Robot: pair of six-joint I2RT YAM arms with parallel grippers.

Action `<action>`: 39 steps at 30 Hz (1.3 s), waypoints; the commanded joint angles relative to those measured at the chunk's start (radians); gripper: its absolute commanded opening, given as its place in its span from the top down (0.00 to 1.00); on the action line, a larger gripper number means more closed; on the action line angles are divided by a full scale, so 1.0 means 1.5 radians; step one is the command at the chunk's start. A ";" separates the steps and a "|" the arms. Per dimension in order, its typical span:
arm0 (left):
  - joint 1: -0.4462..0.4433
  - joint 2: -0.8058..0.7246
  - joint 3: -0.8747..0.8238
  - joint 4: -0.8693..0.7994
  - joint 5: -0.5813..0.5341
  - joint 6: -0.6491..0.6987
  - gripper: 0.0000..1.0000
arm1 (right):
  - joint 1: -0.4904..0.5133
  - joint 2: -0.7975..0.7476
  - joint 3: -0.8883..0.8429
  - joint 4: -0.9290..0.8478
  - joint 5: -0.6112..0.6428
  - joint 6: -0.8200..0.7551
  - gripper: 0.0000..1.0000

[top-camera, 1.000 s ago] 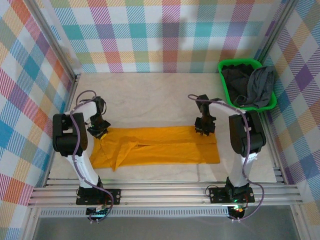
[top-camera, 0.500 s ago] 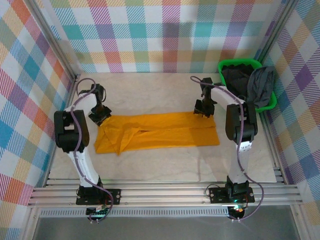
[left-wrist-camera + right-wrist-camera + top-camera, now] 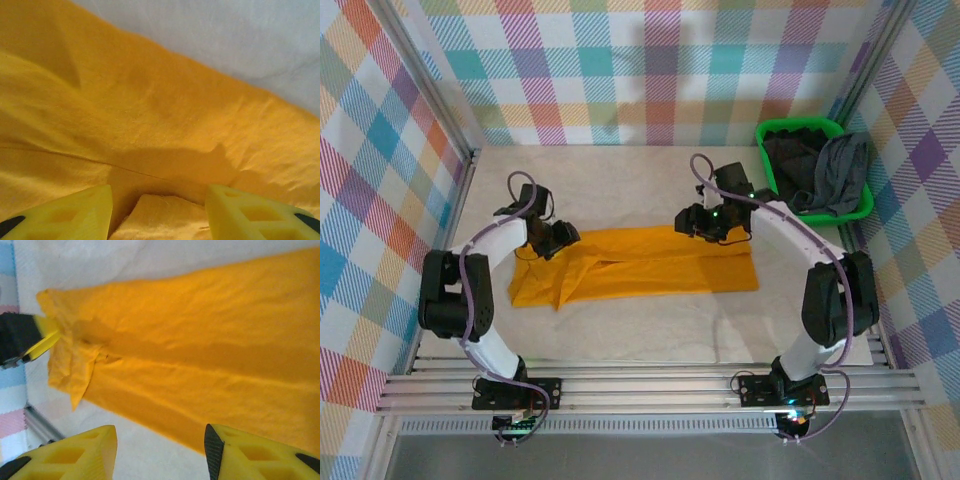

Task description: Fold and stack the t-shirts

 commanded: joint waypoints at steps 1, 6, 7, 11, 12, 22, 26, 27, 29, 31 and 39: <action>-0.012 0.017 -0.014 0.033 0.044 0.052 0.48 | 0.004 -0.049 -0.028 0.030 -0.057 0.026 0.48; -0.031 0.025 -0.038 0.050 0.045 0.055 0.48 | 0.004 -0.071 -0.039 0.018 -0.058 0.029 0.48; -0.036 0.024 -0.043 0.053 0.044 0.054 0.48 | 0.004 -0.074 -0.041 0.018 -0.056 0.030 0.48; -0.053 0.008 -0.057 0.052 0.038 0.050 0.48 | 0.004 -0.077 -0.040 0.012 -0.054 0.032 0.48; -0.057 0.002 -0.062 0.051 0.037 0.048 0.48 | 0.004 -0.078 -0.041 0.011 -0.052 0.032 0.48; -0.116 -0.066 -0.115 0.059 0.053 -0.007 0.49 | 0.004 -0.080 -0.052 0.015 -0.051 0.037 0.49; -0.164 -0.056 -0.130 0.073 0.060 -0.029 0.49 | 0.004 -0.080 -0.055 0.019 -0.052 0.038 0.49; -0.175 -0.051 -0.131 0.073 0.060 -0.033 0.49 | 0.004 -0.081 -0.054 0.019 -0.052 0.038 0.49; -0.195 -0.046 -0.131 0.073 0.063 -0.040 0.50 | 0.004 -0.082 -0.056 0.017 -0.052 0.037 0.49; -0.210 -0.048 -0.133 0.073 0.073 -0.050 0.50 | 0.004 -0.084 -0.057 0.014 -0.048 0.035 0.49; -0.229 -0.088 -0.127 0.027 0.090 -0.053 0.51 | 0.005 -0.098 -0.084 0.021 -0.044 0.038 0.49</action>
